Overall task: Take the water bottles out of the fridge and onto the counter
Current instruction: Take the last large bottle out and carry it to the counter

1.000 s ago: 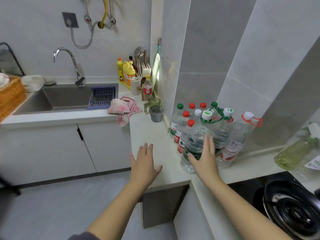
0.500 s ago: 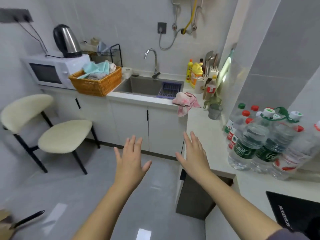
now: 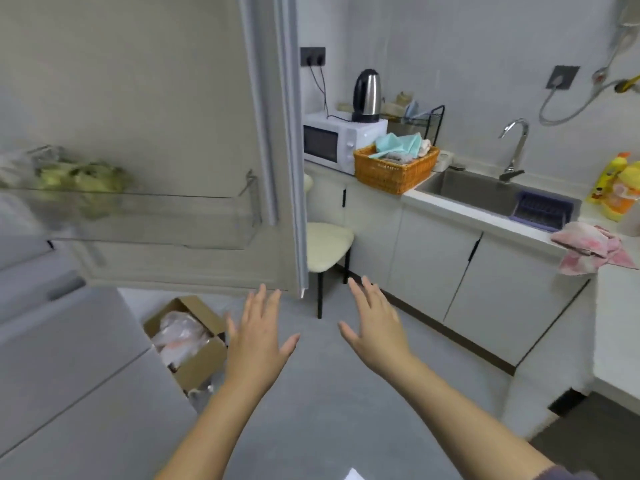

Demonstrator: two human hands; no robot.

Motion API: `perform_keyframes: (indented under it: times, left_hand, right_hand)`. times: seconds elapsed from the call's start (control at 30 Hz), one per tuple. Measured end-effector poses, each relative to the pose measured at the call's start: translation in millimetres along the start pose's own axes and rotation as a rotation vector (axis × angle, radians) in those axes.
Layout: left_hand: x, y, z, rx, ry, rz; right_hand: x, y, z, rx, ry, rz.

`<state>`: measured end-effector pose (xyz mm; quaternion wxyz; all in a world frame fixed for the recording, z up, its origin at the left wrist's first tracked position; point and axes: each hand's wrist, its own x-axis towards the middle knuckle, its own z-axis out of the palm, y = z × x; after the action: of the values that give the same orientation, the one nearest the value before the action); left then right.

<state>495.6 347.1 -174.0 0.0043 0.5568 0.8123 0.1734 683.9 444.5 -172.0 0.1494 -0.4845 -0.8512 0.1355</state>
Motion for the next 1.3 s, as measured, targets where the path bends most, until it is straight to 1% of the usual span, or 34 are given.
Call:
perform_keyframes:
  times: [0.13,0.27,0.53,0.67,0.87,0.97,1.07,1.3]
  left_hand:
    - [-16.5,-100.0,-34.9,0.033,0.041,-0.125]
    - [-32.3,-174.1,-66.9,0.006,0.079,-0.217]
    - [-40.0,-280.8,-109.8,0.059,0.146,-0.404]
    - [-26.5,-328.2,-132.8,0.105,0.209,-0.479]
    - [4.6,-397.1,-180.7,0.221,0.311,-0.596]
    - [18.3,-426.3,-203.2,0.260,0.355,-0.652]
    - [31.3,-451.3,-224.0,0.299,0.350,-0.682]
    - [90.0,-515.9,-287.7,0.392,0.426,-0.624]
  right_hand:
    - [11.8,-101.3,49.7,0.013,-0.084,-0.136]
    - [28.0,-178.6,79.9,-0.021,-0.103,-0.259]
    - [77.4,-292.6,126.8,0.000,-0.184,-0.473]
    - [112.0,-352.7,147.9,0.054,-0.223,-0.596]
    - [169.5,-450.3,167.9,0.134,-0.222,-0.768]
    - [194.4,-499.3,174.0,0.209,-0.210,-0.790]
    - [214.4,-544.4,175.0,0.298,-0.187,-0.752]
    - [254.8,-635.7,164.7,0.546,-0.082,-0.634]
